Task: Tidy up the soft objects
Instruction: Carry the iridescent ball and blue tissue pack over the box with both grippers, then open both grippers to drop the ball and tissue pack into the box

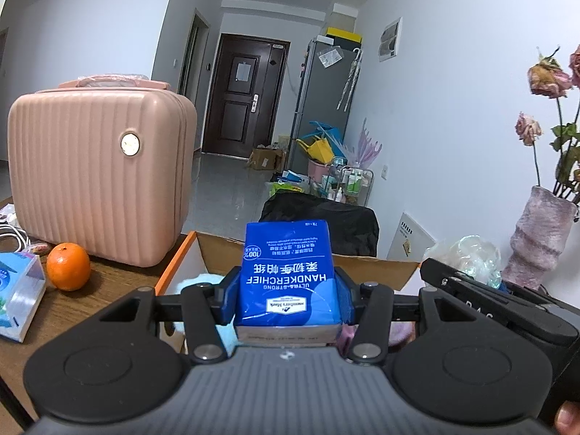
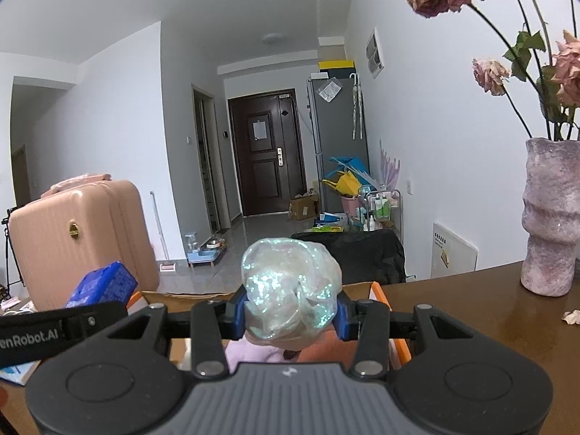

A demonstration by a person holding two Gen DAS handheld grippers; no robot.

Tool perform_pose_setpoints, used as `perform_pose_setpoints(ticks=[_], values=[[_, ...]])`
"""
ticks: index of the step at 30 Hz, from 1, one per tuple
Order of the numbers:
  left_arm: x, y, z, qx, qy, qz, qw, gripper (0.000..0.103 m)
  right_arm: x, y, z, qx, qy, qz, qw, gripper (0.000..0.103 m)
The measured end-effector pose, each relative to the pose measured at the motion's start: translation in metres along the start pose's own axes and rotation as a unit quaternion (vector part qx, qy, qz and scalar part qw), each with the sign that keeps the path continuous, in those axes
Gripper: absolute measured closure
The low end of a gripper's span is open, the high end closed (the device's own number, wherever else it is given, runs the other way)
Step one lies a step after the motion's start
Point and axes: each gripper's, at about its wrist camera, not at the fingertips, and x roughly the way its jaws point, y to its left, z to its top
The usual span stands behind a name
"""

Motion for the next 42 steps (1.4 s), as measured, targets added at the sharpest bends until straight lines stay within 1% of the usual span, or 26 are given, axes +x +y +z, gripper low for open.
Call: perform_pose_setpoints(ticks=[7,13,15,16,17,18,19,21,23,24,26,28,30,31,32,33,34,36,37,38,42], values=[[0.024,-0.002,0.002,0.009,0.008,0.008,0.9999,0.051,0.025,-0.002,0.005,-0.01,0.008,-0.012,1.0,0.06],[0.036,-0.003,0.0,0.016,0.017,0.011,0.9997,0.051,0.049,-0.003,0.008,-0.013,0.026,-0.019,0.999,0.059],[0.039,-0.002,-0.001,0.018,0.021,0.011,0.9995,0.05,0.055,-0.003,0.008,-0.017,0.029,-0.023,0.999,0.058],[0.039,-0.002,-0.002,0.02,0.024,0.01,0.9995,0.05,0.056,-0.004,0.008,-0.017,0.03,-0.024,0.999,0.052],[0.04,-0.003,-0.002,0.022,0.027,0.009,0.9994,0.05,0.057,-0.003,0.008,-0.017,0.033,-0.024,0.999,0.049],[0.04,-0.003,-0.003,0.024,0.027,0.011,0.9993,0.05,0.059,-0.003,0.008,-0.017,0.039,-0.024,0.999,0.049],[0.039,-0.004,-0.004,0.028,0.025,0.013,0.9992,0.047,0.059,-0.004,0.008,-0.014,0.043,-0.023,0.999,0.049],[0.036,-0.004,-0.004,0.032,0.019,0.013,0.9992,0.041,0.058,-0.007,0.008,-0.011,0.043,-0.023,0.999,0.045],[0.032,-0.004,-0.003,0.036,0.011,0.02,0.9991,0.034,0.057,-0.008,0.008,-0.01,0.043,-0.024,0.999,0.036],[0.03,-0.003,-0.003,0.037,0.007,0.024,0.999,0.03,0.056,-0.008,0.008,-0.008,0.042,-0.023,0.999,0.034],[0.027,-0.001,-0.002,0.038,0.002,0.03,0.9988,0.026,0.055,-0.009,0.008,-0.008,0.04,-0.022,0.999,0.029],[0.024,0.002,-0.001,0.038,0.0,0.036,0.9986,0.021,0.053,-0.009,0.008,-0.009,0.039,-0.021,0.999,0.027],[0.022,0.005,0.0,0.04,-0.003,0.041,0.9984,0.018,0.052,-0.008,0.008,-0.009,0.037,-0.02,0.999,0.021],[0.02,0.006,0.0,0.041,-0.004,0.043,0.9983,0.014,0.051,-0.008,0.009,-0.009,0.036,-0.02,0.999,0.016],[0.019,0.008,0.0,0.041,-0.005,0.045,0.9981,0.012,0.051,-0.009,0.009,-0.008,0.036,-0.019,0.999,0.015],[0.017,0.009,0.0,0.041,-0.008,0.048,0.998,0.007,0.049,-0.008,0.008,-0.008,0.034,-0.018,0.999,0.015],[0.016,0.009,0.001,0.042,-0.011,0.051,0.9978,0.005,0.048,-0.009,0.008,-0.007,0.033,-0.018,0.999,0.014],[0.014,0.01,0.001,0.045,-0.014,0.054,0.9974,0.001,0.046,-0.008,0.008,-0.006,0.031,-0.016,0.999,0.009],[0.013,0.01,0.001,0.044,-0.015,0.057,0.9973,0.0,0.045,-0.009,0.008,-0.006,0.031,-0.016,0.999,0.003],[0.012,0.01,0.001,0.044,-0.016,0.06,0.9971,0.0,0.045,-0.009,0.008,-0.006,0.031,-0.015,0.999,0.0],[0.013,0.014,0.003,0.043,-0.015,0.066,0.9968,0.0,0.038,-0.007,0.008,-0.016,0.02,-0.023,0.999,0.0]])
